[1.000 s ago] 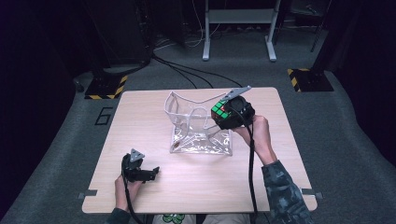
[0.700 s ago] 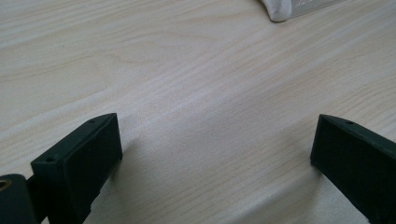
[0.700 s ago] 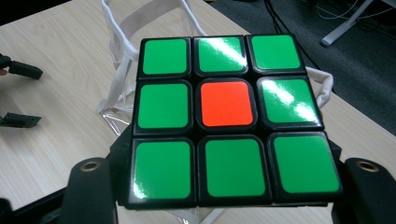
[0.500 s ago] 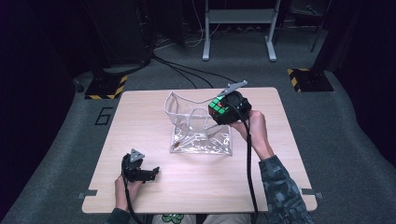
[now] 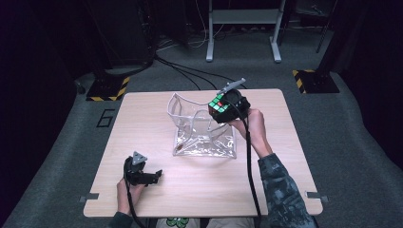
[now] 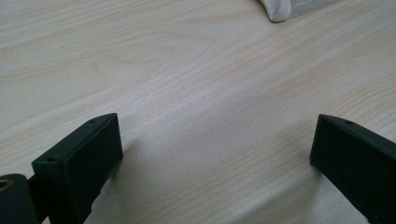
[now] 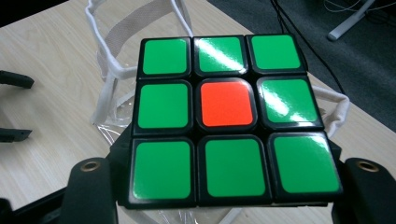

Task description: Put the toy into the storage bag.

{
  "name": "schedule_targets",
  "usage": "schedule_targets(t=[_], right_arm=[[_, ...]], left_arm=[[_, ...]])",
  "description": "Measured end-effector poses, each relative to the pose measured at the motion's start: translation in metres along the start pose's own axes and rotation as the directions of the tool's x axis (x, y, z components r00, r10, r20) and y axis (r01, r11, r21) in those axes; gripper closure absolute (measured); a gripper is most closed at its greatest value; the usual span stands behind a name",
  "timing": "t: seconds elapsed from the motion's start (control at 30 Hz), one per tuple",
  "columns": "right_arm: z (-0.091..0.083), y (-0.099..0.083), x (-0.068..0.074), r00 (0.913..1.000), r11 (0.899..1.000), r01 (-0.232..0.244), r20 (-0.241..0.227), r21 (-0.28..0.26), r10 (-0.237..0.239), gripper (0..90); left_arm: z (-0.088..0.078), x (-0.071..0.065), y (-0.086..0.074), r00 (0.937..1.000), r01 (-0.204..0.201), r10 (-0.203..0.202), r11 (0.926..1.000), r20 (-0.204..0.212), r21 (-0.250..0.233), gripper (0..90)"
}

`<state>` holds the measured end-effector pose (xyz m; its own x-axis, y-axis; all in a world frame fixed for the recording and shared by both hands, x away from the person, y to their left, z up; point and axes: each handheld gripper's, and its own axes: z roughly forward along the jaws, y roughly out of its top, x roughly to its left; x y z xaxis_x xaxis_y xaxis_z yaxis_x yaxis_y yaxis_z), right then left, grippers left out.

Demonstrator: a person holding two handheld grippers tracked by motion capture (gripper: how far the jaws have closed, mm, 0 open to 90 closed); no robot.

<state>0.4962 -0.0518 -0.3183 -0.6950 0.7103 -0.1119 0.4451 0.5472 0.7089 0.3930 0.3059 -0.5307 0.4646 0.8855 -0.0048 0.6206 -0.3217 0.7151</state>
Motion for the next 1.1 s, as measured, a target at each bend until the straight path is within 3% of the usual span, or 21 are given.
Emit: schedule_targets(t=[0.73, 0.9, 0.93, 1.07, 1.1], right_arm=[[0.040, 0.000, -0.015, 0.9981, 0.996, -0.058, -0.017, 0.074, 0.059, 32.9], [0.042, -0.003, -0.020, 0.9971, 0.994, -0.075, -0.005, 0.081, 0.076, 32.9], [0.044, -0.003, -0.019, 0.9950, 0.992, -0.099, 0.003, 0.073, 0.099, 32.9], [0.046, -0.005, -0.023, 0.9959, 0.992, -0.089, 0.021, 0.088, 0.088, 32.9], [0.046, -0.005, -0.023, 0.9944, 0.991, -0.104, 0.023, 0.088, 0.103, 32.9]], left_arm=[[0.000, 0.000, 0.000, 1.0000, -0.009, 0.009, 1.0000, 0.000, 0.002, 2.8], [0.000, 0.000, 0.000, 1.0000, -0.003, 0.003, 1.0000, -0.001, 0.000, 2.8], [0.000, 0.000, 0.000, 1.0000, -0.005, 0.005, 1.0000, -0.002, 0.001, 2.8], [0.000, 0.000, 0.000, 1.0000, -0.003, 0.003, 1.0000, 0.000, -0.002, 2.8], [0.000, 0.000, 0.000, 1.0000, -0.002, 0.002, 1.0000, -0.001, -0.003, 2.8]])
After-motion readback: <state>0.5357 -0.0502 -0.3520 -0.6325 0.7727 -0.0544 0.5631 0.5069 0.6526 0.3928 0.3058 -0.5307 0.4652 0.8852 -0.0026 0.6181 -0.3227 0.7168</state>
